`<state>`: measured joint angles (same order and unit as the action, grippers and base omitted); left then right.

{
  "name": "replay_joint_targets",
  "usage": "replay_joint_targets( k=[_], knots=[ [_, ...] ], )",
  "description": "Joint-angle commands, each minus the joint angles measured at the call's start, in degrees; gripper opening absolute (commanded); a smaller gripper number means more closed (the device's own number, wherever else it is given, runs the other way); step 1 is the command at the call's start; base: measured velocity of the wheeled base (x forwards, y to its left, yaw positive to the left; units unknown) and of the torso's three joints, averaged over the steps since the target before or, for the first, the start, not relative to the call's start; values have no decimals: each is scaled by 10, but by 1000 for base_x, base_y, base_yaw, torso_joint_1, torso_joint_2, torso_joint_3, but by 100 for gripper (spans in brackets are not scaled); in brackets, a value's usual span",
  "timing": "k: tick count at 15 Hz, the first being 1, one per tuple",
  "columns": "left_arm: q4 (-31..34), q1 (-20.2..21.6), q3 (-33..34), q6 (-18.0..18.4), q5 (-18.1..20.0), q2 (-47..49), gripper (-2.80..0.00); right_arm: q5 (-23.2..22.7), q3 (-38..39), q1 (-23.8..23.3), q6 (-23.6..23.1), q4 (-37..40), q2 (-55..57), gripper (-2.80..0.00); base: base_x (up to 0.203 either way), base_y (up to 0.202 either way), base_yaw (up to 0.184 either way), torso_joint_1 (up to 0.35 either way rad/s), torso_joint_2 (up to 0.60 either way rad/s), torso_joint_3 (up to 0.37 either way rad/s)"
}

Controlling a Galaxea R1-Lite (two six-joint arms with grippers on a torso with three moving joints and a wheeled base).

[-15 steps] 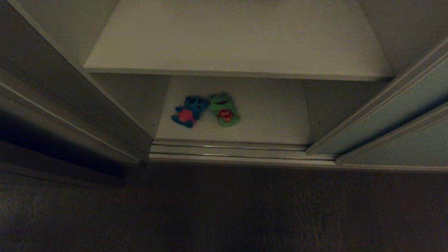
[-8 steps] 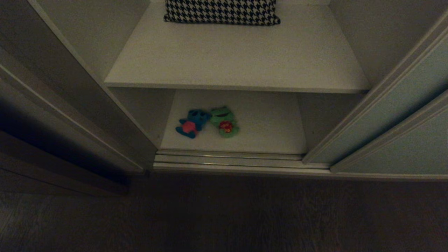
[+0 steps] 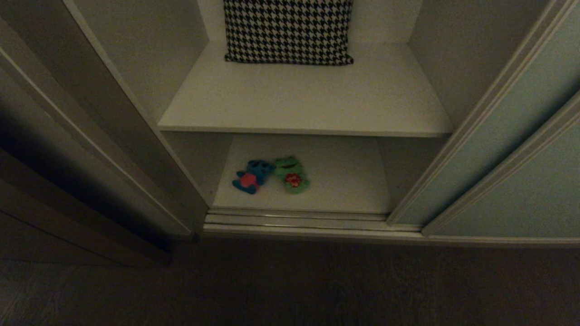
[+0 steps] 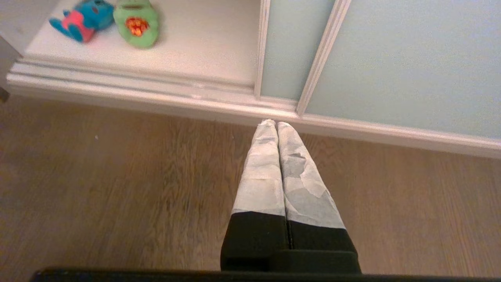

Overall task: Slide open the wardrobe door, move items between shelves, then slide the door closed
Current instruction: Close the door

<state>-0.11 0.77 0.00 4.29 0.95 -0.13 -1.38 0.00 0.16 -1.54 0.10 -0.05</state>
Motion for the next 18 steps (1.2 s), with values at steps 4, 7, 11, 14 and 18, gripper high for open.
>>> replay_joint_targets(
  k=[4,7,11,14,18],
  knots=[
    [0,0,0,-1,-1,2,-280,0,0,0,0,0,0,-280,0,0,0,0,0,0],
    [0,0,0,-1,0,2,-280,0,0,0,0,0,0,-280,0,0,0,0,0,0],
    [0,1,-1,7,0,3,-280,0,0,0,0,0,0,-280,0,0,0,5,3,67],
    [-1,0,0,-9,-1,2,-280,0,0,0,0,0,0,-280,0,0,0,0,0,0],
    [-2,0,0,-13,-1,2,-280,0,0,0,0,0,0,-280,0,0,0,0,0,0]
  ],
)
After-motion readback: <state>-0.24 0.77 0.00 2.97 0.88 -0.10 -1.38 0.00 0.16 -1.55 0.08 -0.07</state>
